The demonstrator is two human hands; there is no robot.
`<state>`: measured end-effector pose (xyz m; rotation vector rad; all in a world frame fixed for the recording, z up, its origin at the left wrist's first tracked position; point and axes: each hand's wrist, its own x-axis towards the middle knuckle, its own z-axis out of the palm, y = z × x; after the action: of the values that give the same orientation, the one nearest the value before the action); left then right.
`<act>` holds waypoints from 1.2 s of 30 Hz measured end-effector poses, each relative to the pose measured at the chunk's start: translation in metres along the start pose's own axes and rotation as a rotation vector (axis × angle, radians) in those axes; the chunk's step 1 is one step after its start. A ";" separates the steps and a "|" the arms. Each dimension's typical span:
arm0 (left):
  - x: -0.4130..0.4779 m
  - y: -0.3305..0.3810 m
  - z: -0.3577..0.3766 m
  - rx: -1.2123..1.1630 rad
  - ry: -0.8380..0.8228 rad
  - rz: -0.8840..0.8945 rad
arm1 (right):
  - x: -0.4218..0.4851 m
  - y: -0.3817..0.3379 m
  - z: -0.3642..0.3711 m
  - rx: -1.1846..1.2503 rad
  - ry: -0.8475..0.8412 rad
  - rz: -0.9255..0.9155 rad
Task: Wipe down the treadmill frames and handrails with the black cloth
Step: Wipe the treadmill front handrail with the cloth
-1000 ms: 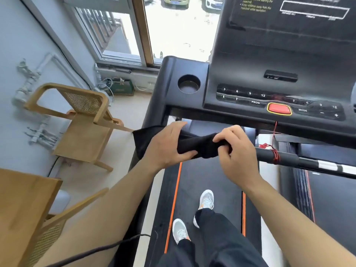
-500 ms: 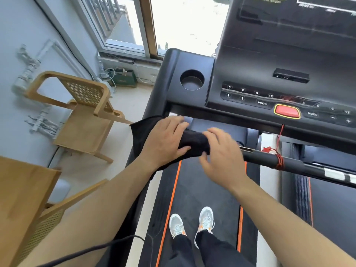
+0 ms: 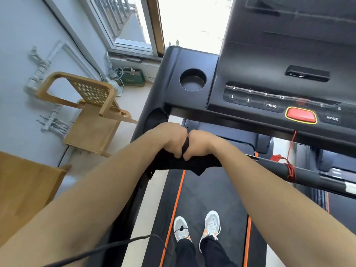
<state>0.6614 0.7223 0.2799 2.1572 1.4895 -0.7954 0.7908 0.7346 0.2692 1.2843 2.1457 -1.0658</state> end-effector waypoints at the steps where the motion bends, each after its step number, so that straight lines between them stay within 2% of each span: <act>1: -0.002 0.001 -0.005 -0.018 -0.054 0.000 | -0.001 0.000 -0.001 0.017 -0.001 0.002; 3: -0.004 0.006 0.002 0.000 0.021 -0.033 | -0.005 0.001 0.007 -0.048 0.103 0.020; 7: -0.010 0.018 0.053 0.084 0.573 -0.155 | -0.015 0.007 0.056 -0.402 0.725 -0.026; 9: -0.005 0.022 0.071 0.151 0.812 -0.161 | -0.013 0.012 0.074 -0.500 0.890 -0.020; 10: -0.003 0.022 0.073 0.177 0.867 -0.176 | -0.010 0.013 0.077 -0.501 0.931 -0.014; 11: -0.003 0.022 0.070 0.162 0.855 -0.166 | -0.009 0.012 0.075 -0.475 0.929 -0.021; 13: -0.005 0.019 0.055 0.116 0.614 -0.124 | -0.011 0.007 0.058 -0.399 0.795 -0.040; 16: -0.001 0.010 0.014 -0.016 0.149 -0.058 | -0.016 0.009 0.019 -0.129 0.301 -0.036; 17: -0.001 0.011 0.000 -0.064 0.028 -0.055 | -0.019 0.009 0.010 -0.076 0.195 -0.037; 18: -0.001 0.013 -0.006 -0.085 -0.046 -0.058 | -0.021 0.010 0.006 -0.060 0.158 -0.039; 20: -0.002 0.018 0.000 -0.058 0.007 -0.089 | -0.025 0.015 0.014 -0.139 0.279 -0.026; 24: -0.005 0.035 0.052 0.104 0.647 -0.155 | -0.033 0.035 0.066 -0.483 0.841 -0.065; 25: -0.005 0.039 0.059 0.134 0.728 -0.161 | -0.035 0.038 0.068 -0.513 0.912 -0.063; 26: -0.004 0.041 0.060 0.149 0.770 -0.159 | -0.036 0.040 0.066 -0.500 0.891 -0.053; 28: -0.002 0.044 0.045 0.073 0.592 -0.136 | -0.038 0.041 0.047 -0.349 0.624 -0.011; 30: -0.001 0.043 0.018 -0.057 0.270 -0.086 | -0.037 0.044 0.019 -0.149 0.275 0.001; 32: 0.002 0.040 -0.007 -0.147 0.017 -0.036 | -0.036 0.048 0.002 -0.042 0.086 0.021; 33: 0.006 0.041 -0.011 -0.164 -0.044 -0.023 | -0.038 0.050 0.000 -0.036 0.068 0.029; 34: 0.007 0.043 -0.011 -0.161 -0.031 -0.015 | -0.041 0.054 0.003 -0.068 0.099 0.041; 35: 0.009 0.046 -0.004 -0.132 0.052 -0.025 | -0.045 0.058 0.011 -0.135 0.202 0.039; 36: 0.010 0.052 0.007 -0.082 0.204 -0.039 | -0.050 0.064 0.026 -0.234 0.382 0.029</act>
<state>0.7113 0.7065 0.2688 2.2084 1.6373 -0.5288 0.8707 0.7047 0.2617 1.4915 2.4290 -0.5670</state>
